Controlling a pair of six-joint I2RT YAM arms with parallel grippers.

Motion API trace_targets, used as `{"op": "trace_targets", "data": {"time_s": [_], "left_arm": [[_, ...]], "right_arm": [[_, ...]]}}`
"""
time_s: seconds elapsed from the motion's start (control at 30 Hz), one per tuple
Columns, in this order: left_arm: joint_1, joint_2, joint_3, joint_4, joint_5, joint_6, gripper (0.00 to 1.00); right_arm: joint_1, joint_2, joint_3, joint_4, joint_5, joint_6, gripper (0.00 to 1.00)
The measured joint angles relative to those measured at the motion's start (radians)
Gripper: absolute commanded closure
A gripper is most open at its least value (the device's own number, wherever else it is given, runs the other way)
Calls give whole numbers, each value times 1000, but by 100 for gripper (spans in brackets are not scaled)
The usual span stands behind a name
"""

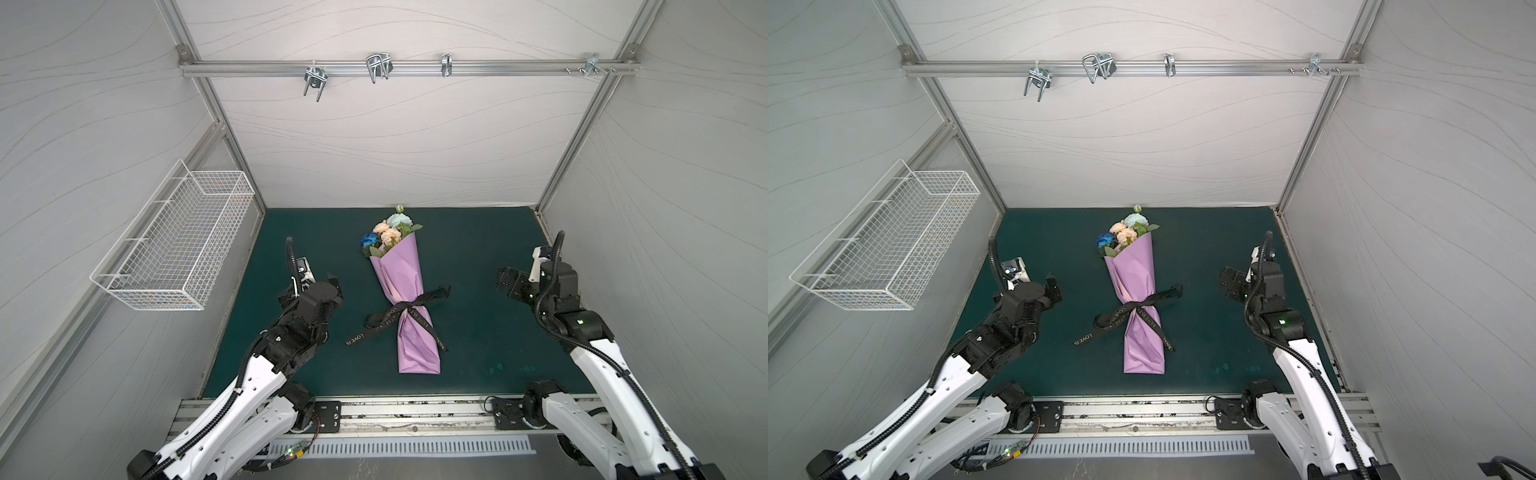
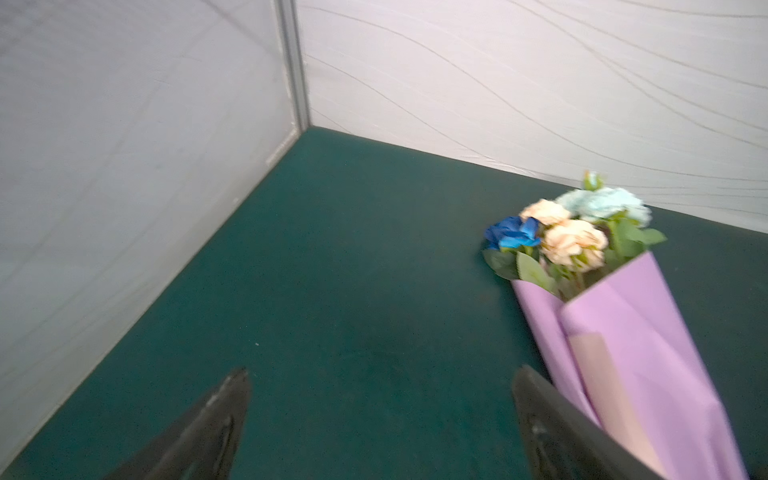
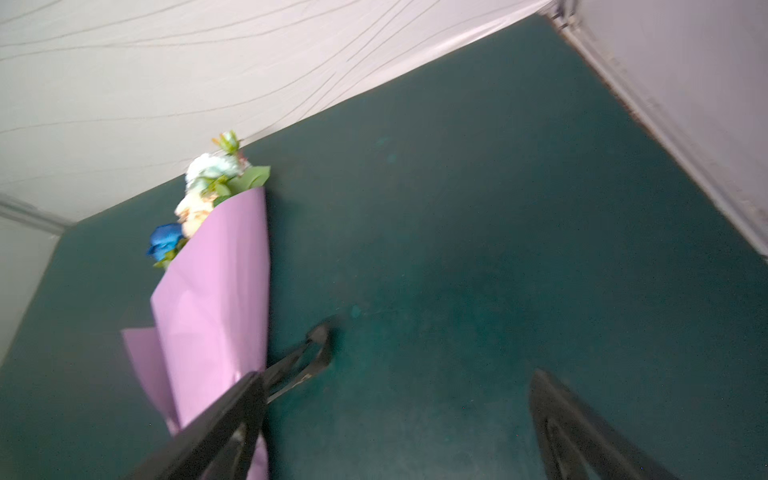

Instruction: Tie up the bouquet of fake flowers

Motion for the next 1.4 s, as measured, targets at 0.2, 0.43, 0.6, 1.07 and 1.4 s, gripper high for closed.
{"op": "trace_targets", "data": {"time_s": [0.2, 0.43, 0.6, 1.07, 1.4], "left_arm": [[132, 101, -100, 273, -25, 105, 1], [290, 238, -188, 477, 117, 178, 1], [343, 251, -294, 623, 214, 249, 1], [423, 423, -444, 1020, 499, 383, 1], [424, 584, -436, 1209, 636, 434, 1]], "right_arm": [[-3, -5, -114, 81, 151, -74, 1], [-3, 10, -198, 246, 240, -153, 1], [-3, 34, -236, 377, 264, -217, 1], [-5, 166, -310, 603, 277, -311, 1], [-46, 195, -360, 705, 229, -337, 1]]}}
